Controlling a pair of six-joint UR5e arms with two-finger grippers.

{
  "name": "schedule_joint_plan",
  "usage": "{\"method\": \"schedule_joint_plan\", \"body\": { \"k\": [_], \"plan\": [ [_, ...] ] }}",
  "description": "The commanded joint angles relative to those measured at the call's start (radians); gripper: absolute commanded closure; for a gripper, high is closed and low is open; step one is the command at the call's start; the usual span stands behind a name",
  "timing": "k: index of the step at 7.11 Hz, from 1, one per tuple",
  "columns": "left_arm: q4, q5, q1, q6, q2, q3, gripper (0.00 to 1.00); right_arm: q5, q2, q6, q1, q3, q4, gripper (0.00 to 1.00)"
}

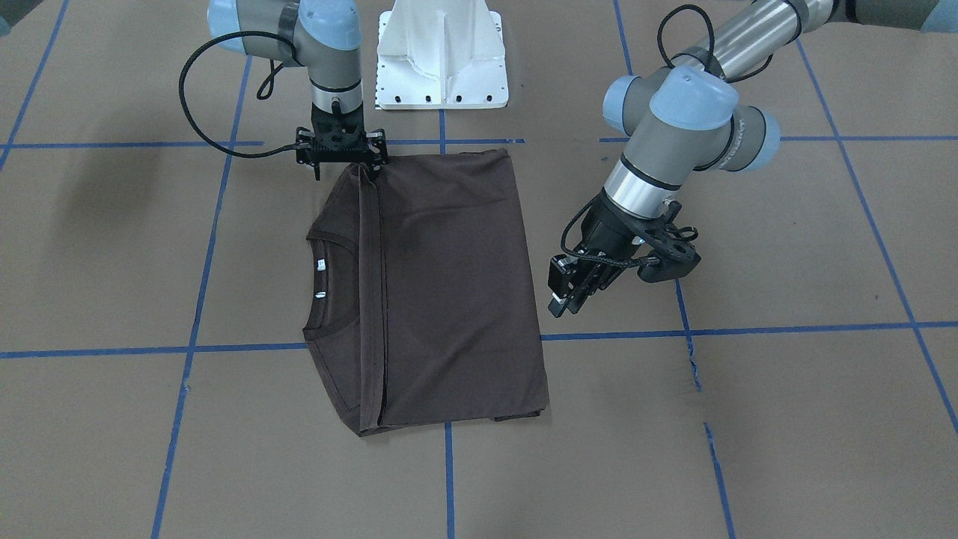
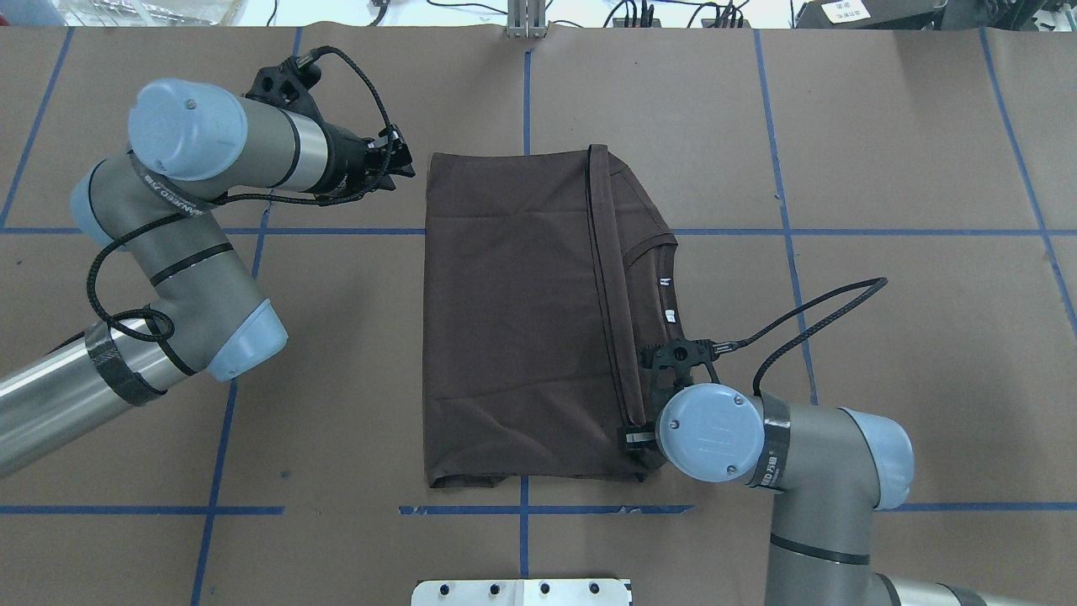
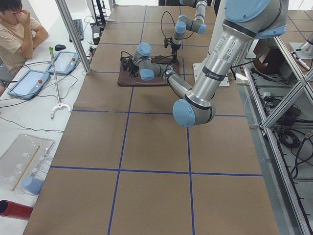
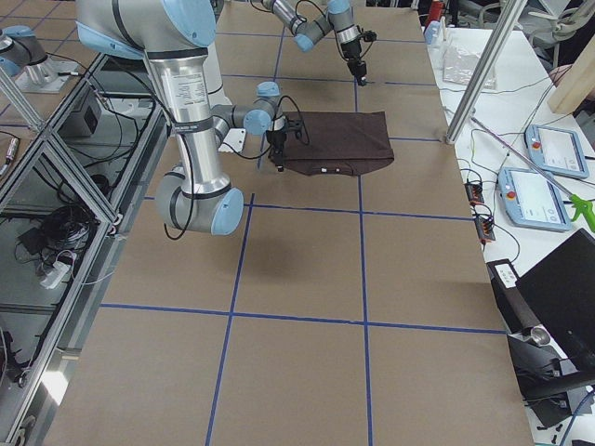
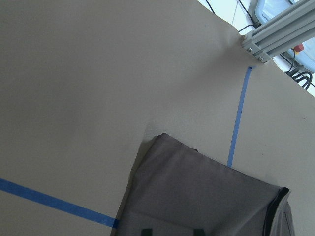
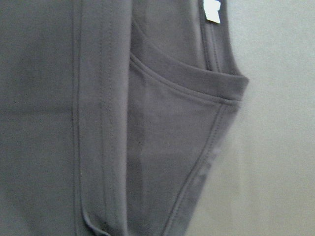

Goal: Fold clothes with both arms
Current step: 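Release the folded edge and draw the right gripper back toward the robot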

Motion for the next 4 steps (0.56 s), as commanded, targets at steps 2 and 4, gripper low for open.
{"method": "schedule_joint_plan", "body": {
  "k": [2,4],
  "plan": [
    [0.002,-0.004,0.0,0.0,0.0,-0.014,0.6,0.001,-0.196,-0.067,-0.006,0.192,-0.002,0.0],
    [0.002,-0.003,0.0,0.0,0.0,-0.015,0.6,-0.004,-0.059,-0.064,0.018,0.115,-0.012,0.0]
  ]
}}
